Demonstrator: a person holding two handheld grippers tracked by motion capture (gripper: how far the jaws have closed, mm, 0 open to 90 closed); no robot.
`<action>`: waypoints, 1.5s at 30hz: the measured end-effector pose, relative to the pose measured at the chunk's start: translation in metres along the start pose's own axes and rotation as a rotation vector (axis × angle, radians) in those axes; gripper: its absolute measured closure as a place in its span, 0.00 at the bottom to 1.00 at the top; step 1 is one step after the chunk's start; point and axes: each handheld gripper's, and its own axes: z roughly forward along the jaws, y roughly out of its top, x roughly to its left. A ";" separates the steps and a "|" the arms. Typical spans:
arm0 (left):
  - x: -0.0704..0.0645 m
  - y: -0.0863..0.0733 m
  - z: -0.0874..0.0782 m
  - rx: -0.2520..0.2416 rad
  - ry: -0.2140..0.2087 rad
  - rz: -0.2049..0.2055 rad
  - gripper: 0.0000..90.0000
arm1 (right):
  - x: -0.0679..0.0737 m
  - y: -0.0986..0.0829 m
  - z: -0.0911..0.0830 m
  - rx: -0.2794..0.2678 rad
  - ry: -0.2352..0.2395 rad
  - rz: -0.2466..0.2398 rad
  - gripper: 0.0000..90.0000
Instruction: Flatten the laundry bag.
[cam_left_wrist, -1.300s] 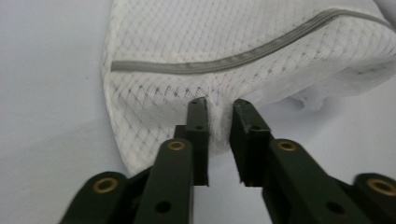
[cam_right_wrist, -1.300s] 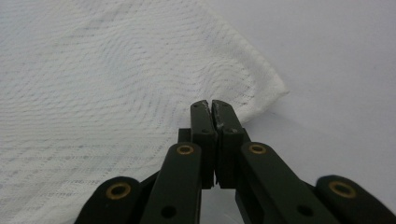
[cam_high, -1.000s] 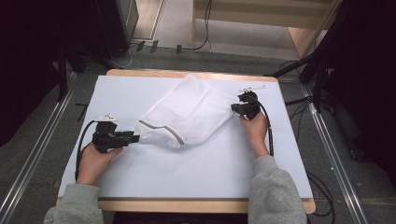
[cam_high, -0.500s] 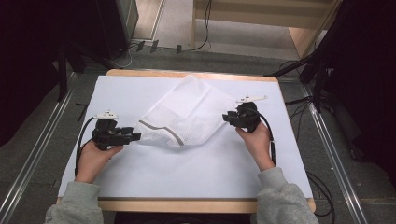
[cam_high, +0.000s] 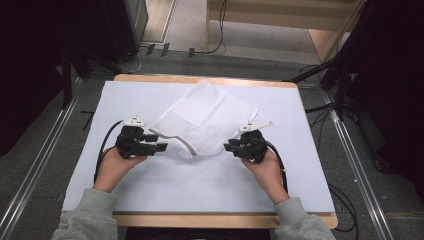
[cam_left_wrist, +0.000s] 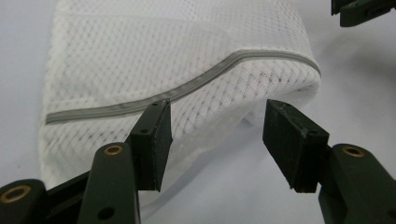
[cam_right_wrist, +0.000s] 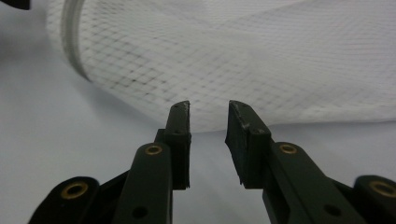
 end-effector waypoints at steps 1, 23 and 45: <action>-0.001 0.002 0.004 0.006 -0.001 0.006 0.48 | 0.004 -0.001 0.000 0.006 0.010 -0.008 0.81; 0.016 0.018 0.041 0.069 0.022 -0.079 0.98 | 0.067 0.006 0.051 0.047 0.132 -0.107 0.81; 0.018 0.011 0.043 0.078 0.012 -0.093 0.96 | 0.073 0.017 0.095 0.078 0.028 -0.190 0.83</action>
